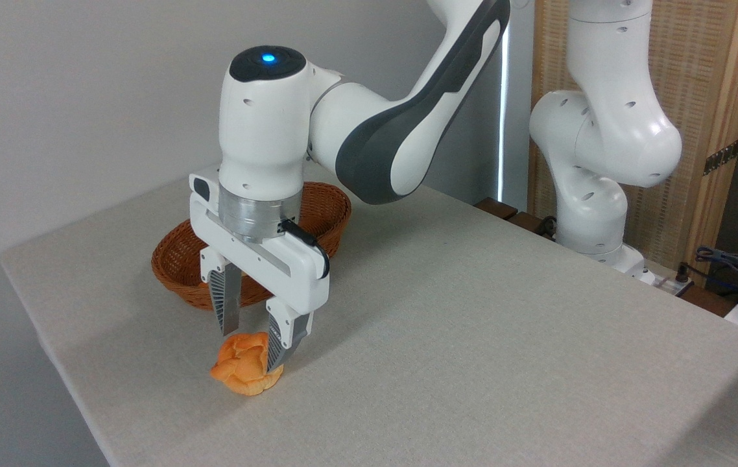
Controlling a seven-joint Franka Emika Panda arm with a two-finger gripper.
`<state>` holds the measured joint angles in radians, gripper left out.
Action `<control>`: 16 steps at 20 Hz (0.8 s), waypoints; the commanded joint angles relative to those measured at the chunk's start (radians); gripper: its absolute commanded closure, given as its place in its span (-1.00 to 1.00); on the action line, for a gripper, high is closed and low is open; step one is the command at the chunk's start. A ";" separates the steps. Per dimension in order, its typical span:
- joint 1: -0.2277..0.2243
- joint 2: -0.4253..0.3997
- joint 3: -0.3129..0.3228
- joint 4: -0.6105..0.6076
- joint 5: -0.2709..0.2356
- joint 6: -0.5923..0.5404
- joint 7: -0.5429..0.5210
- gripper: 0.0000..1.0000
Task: Put bread into the basket
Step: 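Lower the gripper onto the orange roll and close the fingers on it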
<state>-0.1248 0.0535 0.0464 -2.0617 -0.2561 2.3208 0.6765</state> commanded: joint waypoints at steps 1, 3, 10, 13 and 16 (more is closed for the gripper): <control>-0.003 -0.007 0.000 -0.028 -0.020 0.044 0.018 -1.00; -0.003 -0.006 -0.020 -0.047 -0.022 0.077 0.018 -1.00; -0.003 0.005 -0.025 -0.060 -0.020 0.117 0.021 -0.59; -0.003 0.005 -0.025 -0.060 -0.020 0.117 0.025 -0.02; -0.003 0.005 -0.025 -0.060 -0.020 0.117 0.025 0.03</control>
<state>-0.1244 0.0607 0.0193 -2.1128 -0.2561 2.4157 0.6765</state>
